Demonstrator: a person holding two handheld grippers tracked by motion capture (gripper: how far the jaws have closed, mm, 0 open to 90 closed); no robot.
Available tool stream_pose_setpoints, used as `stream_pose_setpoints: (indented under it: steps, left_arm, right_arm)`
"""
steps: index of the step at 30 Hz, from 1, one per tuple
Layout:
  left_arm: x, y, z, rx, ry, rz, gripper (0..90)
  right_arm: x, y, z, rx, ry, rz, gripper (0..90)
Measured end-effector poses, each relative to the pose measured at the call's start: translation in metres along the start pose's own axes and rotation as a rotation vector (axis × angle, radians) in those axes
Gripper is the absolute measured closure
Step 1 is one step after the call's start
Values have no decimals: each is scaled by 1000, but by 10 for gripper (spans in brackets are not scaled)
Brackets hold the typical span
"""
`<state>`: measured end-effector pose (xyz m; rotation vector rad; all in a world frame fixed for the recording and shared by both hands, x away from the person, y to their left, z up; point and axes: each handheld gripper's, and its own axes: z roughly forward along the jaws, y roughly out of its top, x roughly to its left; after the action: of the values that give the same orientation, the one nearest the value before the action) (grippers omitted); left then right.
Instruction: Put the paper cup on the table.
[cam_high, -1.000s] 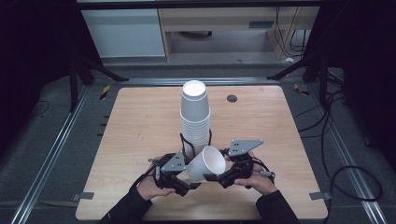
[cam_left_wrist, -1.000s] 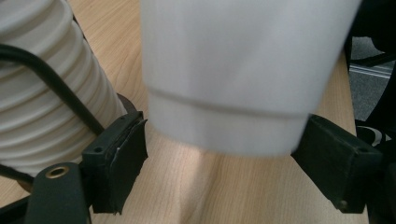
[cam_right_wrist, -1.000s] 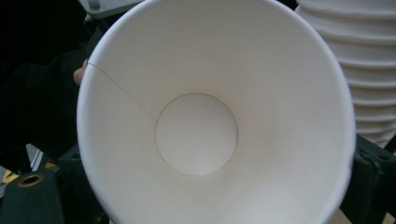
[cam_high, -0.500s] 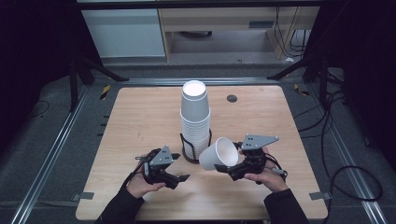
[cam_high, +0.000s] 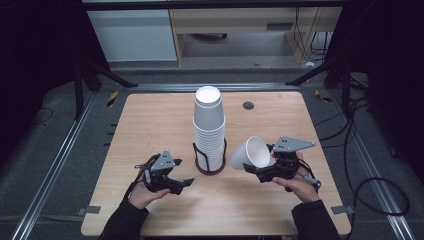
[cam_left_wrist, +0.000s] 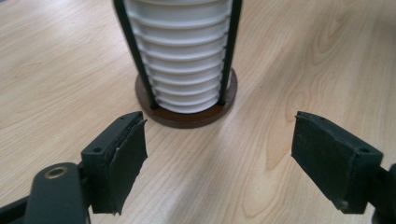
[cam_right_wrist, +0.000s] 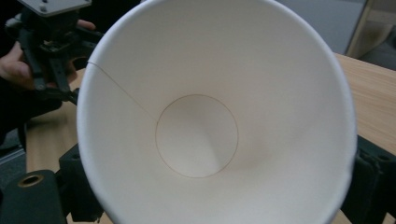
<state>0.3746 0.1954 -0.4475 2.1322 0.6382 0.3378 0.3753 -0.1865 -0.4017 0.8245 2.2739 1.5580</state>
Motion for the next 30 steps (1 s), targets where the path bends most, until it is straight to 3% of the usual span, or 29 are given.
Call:
stream_pose_setpoints:
  steps: [9,22,30]
  left_arm:
    - [13,-5,-4,13,41,-52,172]
    - [29,-12,-16,19,114,-97,168]
    - [36,-16,-21,22,153,-120,169]
  right_arm:
    - [-19,7,-6,8,-98,29,106]
    - [-59,26,-19,76,-301,74,106]
    - [-78,29,-17,137,-394,104,106]
